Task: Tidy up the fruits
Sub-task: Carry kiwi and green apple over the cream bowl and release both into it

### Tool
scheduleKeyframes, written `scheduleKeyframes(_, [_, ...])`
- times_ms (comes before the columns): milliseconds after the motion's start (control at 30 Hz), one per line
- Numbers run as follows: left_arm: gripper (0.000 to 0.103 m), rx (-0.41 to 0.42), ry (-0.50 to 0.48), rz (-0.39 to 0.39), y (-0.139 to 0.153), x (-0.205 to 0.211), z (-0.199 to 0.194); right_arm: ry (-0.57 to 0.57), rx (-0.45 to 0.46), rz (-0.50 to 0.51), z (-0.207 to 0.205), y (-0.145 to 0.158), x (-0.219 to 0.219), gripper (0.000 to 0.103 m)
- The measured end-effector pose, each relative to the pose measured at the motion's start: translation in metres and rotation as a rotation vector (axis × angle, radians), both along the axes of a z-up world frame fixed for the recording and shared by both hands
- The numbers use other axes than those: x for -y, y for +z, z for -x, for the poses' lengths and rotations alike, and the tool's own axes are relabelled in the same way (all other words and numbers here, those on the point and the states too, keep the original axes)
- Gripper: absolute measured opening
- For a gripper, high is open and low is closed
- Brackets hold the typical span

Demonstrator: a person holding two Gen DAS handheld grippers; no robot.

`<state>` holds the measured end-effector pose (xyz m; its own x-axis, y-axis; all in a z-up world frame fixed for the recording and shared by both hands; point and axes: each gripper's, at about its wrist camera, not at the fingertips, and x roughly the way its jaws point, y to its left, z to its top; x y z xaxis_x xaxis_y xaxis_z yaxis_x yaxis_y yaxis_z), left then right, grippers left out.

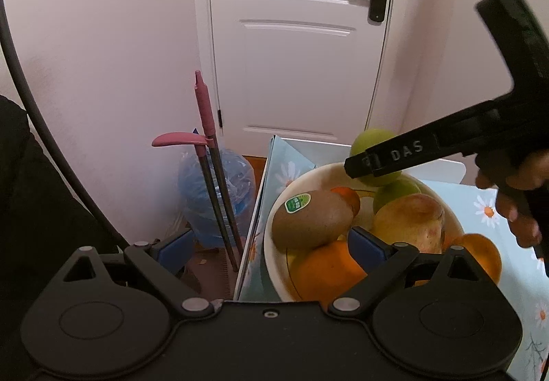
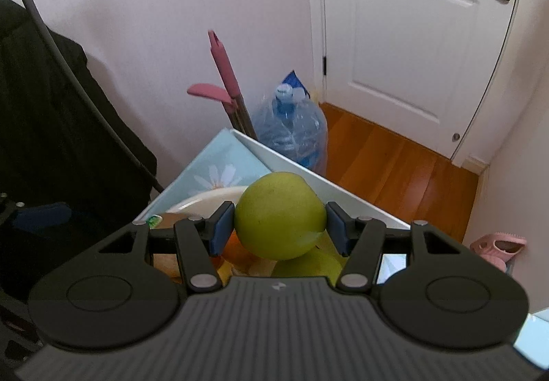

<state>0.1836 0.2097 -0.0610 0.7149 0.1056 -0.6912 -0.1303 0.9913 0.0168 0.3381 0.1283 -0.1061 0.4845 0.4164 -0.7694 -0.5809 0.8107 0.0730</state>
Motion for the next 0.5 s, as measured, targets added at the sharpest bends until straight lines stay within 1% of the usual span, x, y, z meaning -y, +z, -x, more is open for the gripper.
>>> scheduleKeyframes(233, [0.098, -0.006, -0.008, -0.005, -0.003, -0.001, 0.002, -0.003, 0.001, 0.012, -0.001, -0.005, -0.007, 0.073])
scheduleKeyframes(300, [0.098, -0.004, -0.010, -0.008, -0.003, -0.001, 0.002, -0.001, 0.012, 0.003, 0.001, -0.003, -0.007, 0.077])
scheduleKeyframes(367, [0.098, -0.003, -0.014, -0.013, -0.003, -0.001, 0.003, -0.008, 0.030, 0.002, 0.004, -0.001, -0.006, 0.092])
scheduleKeyframes(433, [0.098, -0.002, -0.019, -0.018, -0.004, 0.000, 0.004, -0.023, 0.049, -0.005, 0.009, 0.003, -0.001, 0.097])
scheduleKeyframes(500, [0.098, -0.003, -0.027, -0.020, -0.004, 0.002, 0.005, -0.033, 0.053, -0.012, 0.013, 0.007, 0.002, 0.097])
